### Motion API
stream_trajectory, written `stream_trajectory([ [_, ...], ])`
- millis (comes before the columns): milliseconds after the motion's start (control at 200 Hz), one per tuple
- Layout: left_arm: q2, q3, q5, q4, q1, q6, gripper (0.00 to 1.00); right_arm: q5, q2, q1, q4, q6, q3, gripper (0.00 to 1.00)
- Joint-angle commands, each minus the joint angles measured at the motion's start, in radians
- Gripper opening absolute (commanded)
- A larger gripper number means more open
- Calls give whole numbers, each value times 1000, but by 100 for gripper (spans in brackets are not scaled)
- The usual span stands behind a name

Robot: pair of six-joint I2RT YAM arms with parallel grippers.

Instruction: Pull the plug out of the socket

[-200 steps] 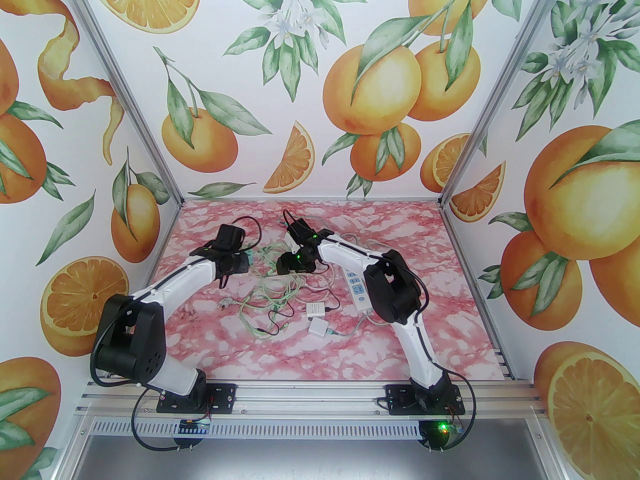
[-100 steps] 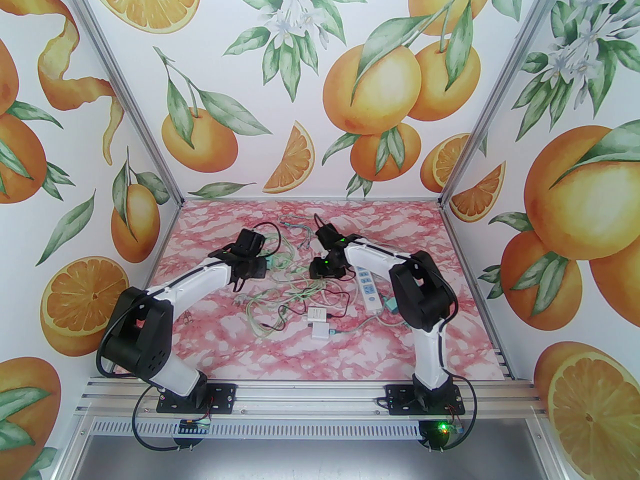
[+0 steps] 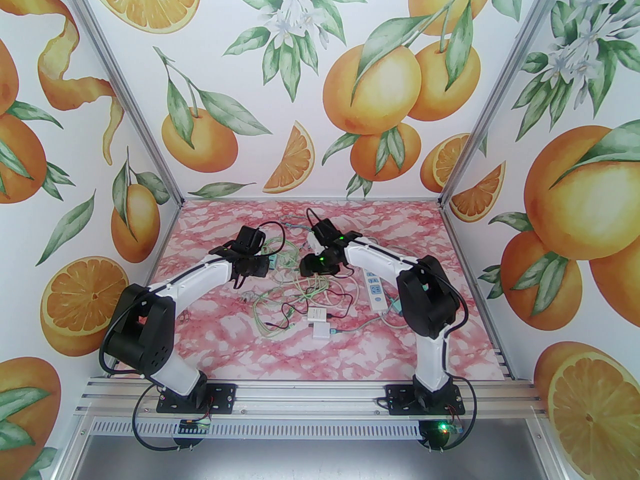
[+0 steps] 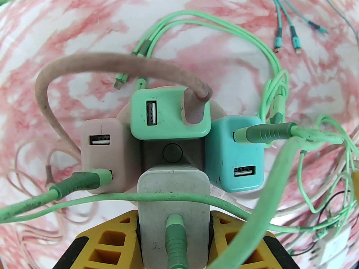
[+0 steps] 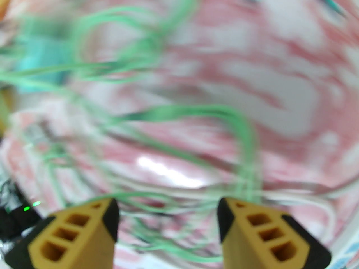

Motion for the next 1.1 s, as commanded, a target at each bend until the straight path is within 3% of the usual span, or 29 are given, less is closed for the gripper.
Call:
stream_trajectory([
  [0, -18, -4, 64, 19, 7, 35, 0, -71, -42, -14, 77, 56, 24, 66],
  [175, -7, 1, 83, 19, 6, 14, 0, -182, -39, 7, 291, 255, -30, 60],
  [450, -7, -8, 89, 22, 5, -25, 1, -166, 29, 33, 597, 555, -119, 45],
  [1096, 8, -2, 109, 31, -3, -34, 1, -189, 169, 58, 726, 709, -57, 39],
])
